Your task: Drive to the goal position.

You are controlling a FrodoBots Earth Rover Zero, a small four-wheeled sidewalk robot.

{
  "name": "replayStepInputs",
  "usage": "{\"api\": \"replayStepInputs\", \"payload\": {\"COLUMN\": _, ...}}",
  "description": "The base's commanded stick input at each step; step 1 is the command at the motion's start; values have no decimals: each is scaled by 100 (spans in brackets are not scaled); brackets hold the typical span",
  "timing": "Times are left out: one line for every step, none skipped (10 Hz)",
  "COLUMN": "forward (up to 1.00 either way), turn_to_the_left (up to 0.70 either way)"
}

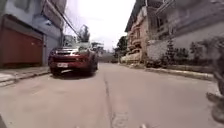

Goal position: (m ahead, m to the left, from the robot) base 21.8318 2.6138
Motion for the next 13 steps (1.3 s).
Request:
{"api": "replayStepInputs", "payload": {"forward": 100, "turn_to_the_left": 0}}
{"api": "replayStepInputs", "payload": {"forward": 100, "turn_to_the_left": 0}}
{"api": "replayStepInputs", "payload": {"forward": 100, "turn_to_the_left": 0}}
{"api": "replayStepInputs", "payload": {"forward": 100, "turn_to_the_left": 0}}
{"api": "replayStepInputs", "payload": {"forward": 100, "turn_to_the_left": 0}}
{"api": "replayStepInputs", "payload": {"forward": 100, "turn_to_the_left": 0}}
{"api": "replayStepInputs", "payload": {"forward": 100, "turn_to_the_left": 0}}
{"api": "replayStepInputs", "payload": {"forward": 100, "turn_to_the_left": 0}}
{"api": "replayStepInputs", "payload": {"forward": 100, "turn_to_the_left": 0}}
{"api": "replayStepInputs", "payload": {"forward": 100, "turn_to_the_left": 0}}
{"api": "replayStepInputs", "payload": {"forward": 100, "turn_to_the_left": 0}}
{"api": "replayStepInputs", "payload": {"forward": 100, "turn_to_the_left": 0}}
{"api": "replayStepInputs", "payload": {"forward": 100, "turn_to_the_left": 0}}
